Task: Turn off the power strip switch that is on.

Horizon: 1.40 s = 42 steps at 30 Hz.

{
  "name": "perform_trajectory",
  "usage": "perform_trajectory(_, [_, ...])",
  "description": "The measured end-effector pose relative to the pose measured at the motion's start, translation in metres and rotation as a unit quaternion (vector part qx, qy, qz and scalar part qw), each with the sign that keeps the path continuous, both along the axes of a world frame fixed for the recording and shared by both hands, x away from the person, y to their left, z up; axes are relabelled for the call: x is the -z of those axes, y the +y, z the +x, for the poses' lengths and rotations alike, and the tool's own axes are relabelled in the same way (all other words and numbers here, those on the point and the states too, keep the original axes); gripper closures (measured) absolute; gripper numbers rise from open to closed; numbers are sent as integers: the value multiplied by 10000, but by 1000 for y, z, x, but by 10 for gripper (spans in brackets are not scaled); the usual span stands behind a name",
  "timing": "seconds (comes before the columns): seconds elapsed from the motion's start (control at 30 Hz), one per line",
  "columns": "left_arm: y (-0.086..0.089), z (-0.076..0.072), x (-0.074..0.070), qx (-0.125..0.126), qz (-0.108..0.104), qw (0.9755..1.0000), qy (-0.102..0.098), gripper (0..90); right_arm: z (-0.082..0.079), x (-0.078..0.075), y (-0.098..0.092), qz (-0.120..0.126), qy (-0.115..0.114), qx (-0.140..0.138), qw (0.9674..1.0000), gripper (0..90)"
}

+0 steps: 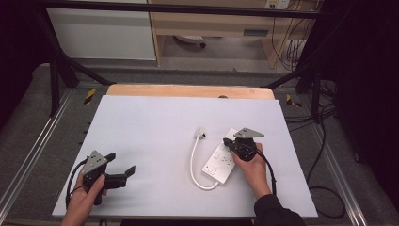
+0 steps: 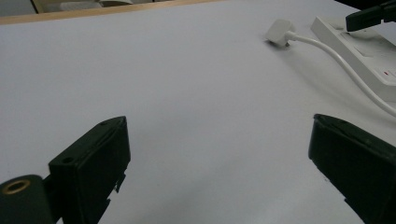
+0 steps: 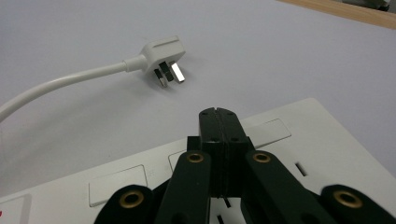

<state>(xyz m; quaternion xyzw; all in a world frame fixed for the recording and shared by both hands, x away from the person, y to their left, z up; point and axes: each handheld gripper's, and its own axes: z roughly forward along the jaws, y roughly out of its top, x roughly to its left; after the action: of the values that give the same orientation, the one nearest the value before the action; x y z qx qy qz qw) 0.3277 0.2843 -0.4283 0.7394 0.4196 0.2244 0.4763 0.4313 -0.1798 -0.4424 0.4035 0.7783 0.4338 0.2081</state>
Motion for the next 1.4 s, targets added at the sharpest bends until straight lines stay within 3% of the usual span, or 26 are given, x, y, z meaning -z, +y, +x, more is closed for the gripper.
perform_trajectory(0.67, [-1,-1,0,21,22,10000,6,56,1,3,-1,51,29,30,10000,900])
perform_trajectory(0.77, [-1,-1,0,18,28,10000,8,56,1,4,0,21,124,92,9999,900])
perform_trajectory(0.8, [-1,-1,0,14,14,10000,5,55,2,5,-1,58,54,84,9999,900])
perform_trajectory(0.9, [-1,-1,0,19,17,10000,2,56,3,6,-4,222,183,181,9994,900])
perform_trajectory(1.4, [-2,0,-1,43,61,10000,-20,56,4,6,-5,232,142,72,9996,900])
